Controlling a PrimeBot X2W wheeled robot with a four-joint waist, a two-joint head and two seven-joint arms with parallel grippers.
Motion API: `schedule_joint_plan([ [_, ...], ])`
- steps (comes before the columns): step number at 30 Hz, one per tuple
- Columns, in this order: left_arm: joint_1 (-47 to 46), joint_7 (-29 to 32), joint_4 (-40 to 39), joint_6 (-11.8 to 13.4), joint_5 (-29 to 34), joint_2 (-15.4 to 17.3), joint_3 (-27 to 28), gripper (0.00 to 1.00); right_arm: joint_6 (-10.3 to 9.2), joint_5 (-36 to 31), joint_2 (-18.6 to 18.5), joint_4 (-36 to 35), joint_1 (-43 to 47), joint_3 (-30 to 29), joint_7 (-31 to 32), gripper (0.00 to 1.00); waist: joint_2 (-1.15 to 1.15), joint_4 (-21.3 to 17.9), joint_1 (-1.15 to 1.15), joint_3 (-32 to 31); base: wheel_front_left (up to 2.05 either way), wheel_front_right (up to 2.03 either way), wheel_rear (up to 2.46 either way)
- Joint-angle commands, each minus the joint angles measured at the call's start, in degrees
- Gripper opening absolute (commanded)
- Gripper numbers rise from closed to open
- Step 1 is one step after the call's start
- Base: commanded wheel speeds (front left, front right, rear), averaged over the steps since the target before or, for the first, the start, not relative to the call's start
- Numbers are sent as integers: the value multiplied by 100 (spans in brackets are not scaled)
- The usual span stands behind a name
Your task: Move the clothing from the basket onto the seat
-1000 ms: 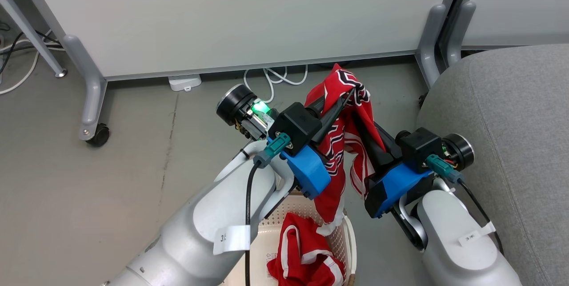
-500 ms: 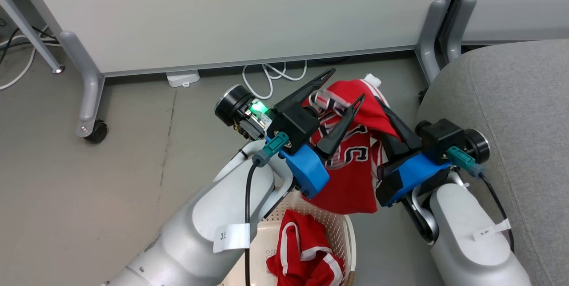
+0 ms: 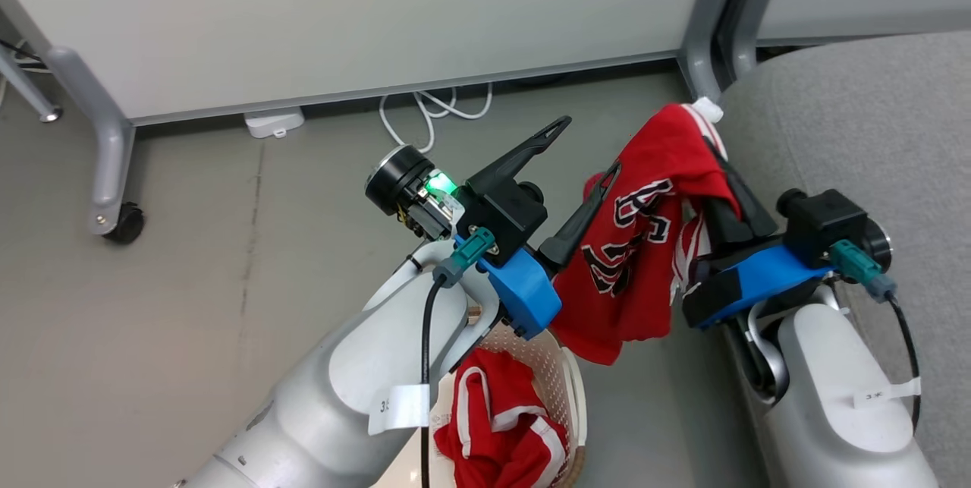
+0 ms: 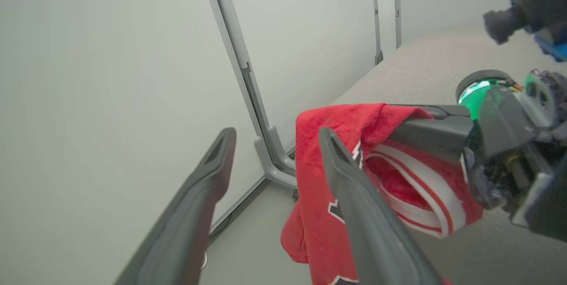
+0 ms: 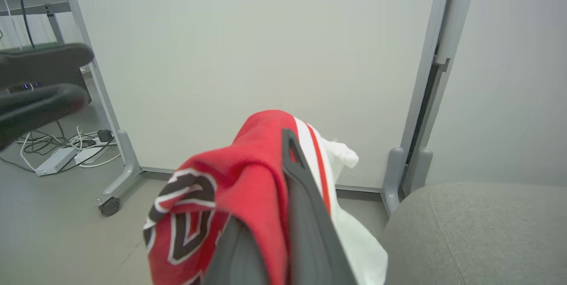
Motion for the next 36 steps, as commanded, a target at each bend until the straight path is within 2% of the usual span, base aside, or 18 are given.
schedule_joint_plan([
  [1, -48, -28, -12, -3, 29, 12, -3, 100, 3, -15, -14, -75, 41, -69, -23, 0, 0, -121, 0, 91, 0, 0, 0],
  [19, -143, -28, 14, -76, 93, -7, -317, 100, 3, 71, -125, -983, 411, -1129, -22, 0, 0, -1145, 0, 568, 0, 0, 0],
  [28, -75, -29, 33, -130, 71, -11, -623, 100, 3, 99, -105, -1266, 841, -1660, -22, 0, 0, -1465, 0, 670, 0, 0, 0],
  [36, -51, -28, -15, -152, -39, -14, -910, 100, 3, 159, -65, -1353, 1096, -1805, -22, 0, 0, -1654, 0, 745, 0, 0, 0],
])
